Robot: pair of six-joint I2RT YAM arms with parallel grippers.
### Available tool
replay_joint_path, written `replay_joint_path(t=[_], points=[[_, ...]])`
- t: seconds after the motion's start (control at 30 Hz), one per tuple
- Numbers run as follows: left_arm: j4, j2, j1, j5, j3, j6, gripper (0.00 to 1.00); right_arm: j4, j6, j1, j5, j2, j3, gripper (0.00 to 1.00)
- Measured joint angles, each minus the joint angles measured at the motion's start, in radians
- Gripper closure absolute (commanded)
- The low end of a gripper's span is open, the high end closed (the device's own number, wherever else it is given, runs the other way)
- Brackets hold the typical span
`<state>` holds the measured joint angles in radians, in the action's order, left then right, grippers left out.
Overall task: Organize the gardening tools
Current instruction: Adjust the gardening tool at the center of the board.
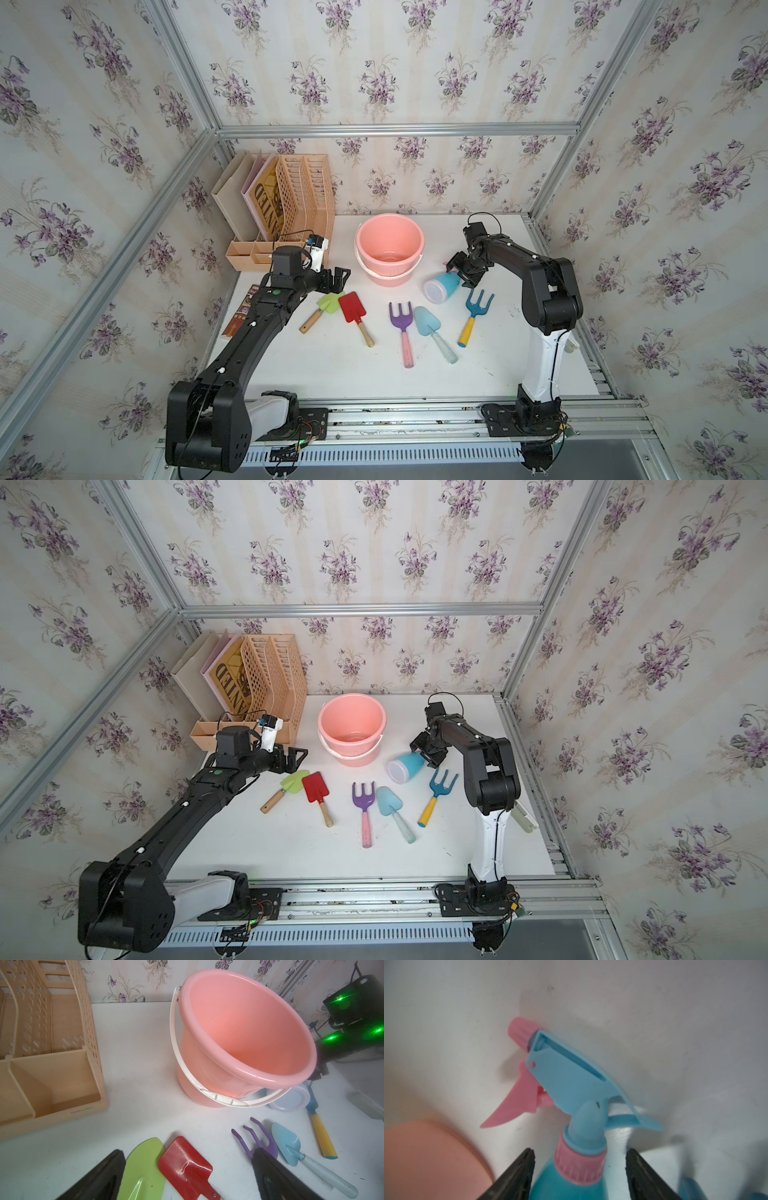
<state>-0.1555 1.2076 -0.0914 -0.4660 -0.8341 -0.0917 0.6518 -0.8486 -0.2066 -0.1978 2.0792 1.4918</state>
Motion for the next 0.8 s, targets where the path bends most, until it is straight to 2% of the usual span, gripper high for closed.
replay_joint_path(t=[0.2, 0.4, 0.8], points=[[0.003, -0.017, 0.0, 0.014, 0.002, 0.0, 0.01, -0.004, -0.012, 0.0, 0.033, 0.003, 0.0, 0.52], [0.005, -0.023, 0.0, 0.025, 0.006, 0.0, 0.01, -0.013, -0.011, 0.0, 0.059, 0.014, 0.0, 0.62], [0.018, -0.028, 0.0, 0.048, 0.013, 0.0, 0.01, -0.113, -0.023, -0.003, 0.082, -0.032, -0.076, 0.91]])
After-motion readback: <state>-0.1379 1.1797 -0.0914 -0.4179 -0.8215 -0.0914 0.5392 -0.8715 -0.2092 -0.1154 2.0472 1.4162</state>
